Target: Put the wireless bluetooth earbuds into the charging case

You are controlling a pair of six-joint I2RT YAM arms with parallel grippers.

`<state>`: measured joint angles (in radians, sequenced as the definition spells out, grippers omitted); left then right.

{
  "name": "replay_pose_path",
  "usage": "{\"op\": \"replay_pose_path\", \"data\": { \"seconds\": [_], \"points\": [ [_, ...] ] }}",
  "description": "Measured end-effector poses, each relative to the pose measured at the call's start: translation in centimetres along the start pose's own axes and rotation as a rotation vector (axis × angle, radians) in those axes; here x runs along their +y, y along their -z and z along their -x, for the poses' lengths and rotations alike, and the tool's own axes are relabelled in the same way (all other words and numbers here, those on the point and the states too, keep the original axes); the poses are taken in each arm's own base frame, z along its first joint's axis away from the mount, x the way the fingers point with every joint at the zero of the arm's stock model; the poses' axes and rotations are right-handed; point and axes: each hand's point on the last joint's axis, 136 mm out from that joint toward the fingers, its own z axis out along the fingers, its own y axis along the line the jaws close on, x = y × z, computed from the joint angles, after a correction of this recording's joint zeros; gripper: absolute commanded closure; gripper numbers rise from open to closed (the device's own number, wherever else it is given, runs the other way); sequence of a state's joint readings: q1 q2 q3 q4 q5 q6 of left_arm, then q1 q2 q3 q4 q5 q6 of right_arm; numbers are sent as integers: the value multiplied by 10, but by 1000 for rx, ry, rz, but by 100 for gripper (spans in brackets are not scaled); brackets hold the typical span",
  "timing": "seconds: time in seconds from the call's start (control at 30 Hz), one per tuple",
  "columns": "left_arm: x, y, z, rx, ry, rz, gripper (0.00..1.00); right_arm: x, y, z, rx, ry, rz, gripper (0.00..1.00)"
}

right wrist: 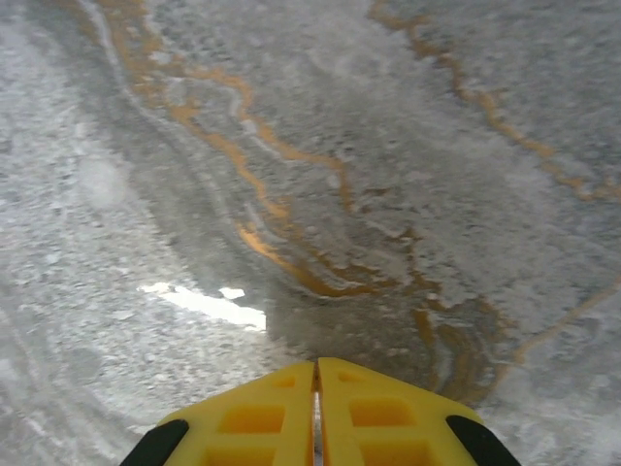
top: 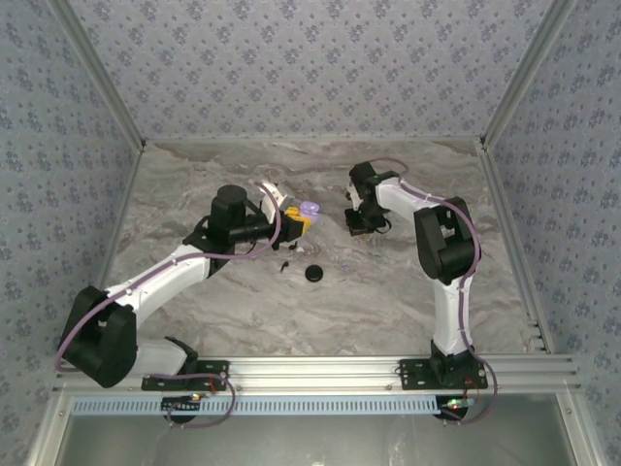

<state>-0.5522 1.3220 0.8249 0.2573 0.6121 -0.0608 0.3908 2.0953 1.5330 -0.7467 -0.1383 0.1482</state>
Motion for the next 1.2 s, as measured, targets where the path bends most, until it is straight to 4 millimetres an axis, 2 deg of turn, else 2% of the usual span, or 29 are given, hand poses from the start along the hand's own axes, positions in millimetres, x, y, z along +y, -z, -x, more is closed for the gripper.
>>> {"op": "replay_pose_path", "data": {
  "seconds": [0.63,0.97,1.07,1.2],
  "points": [
    [0,0,0,0,0,1,79,27,-2,-19,70,134,34,88],
    [-1,2,3,-7,-4,6,79,29,-2,-27,94,189,2,84],
    [-1,3,4,-11,-7,9,79,30,3,-26,85,190,2,82],
    [-1,4,6,-15,-10,11,79,34,22,-19,34,187,15,78]
  ]
}}
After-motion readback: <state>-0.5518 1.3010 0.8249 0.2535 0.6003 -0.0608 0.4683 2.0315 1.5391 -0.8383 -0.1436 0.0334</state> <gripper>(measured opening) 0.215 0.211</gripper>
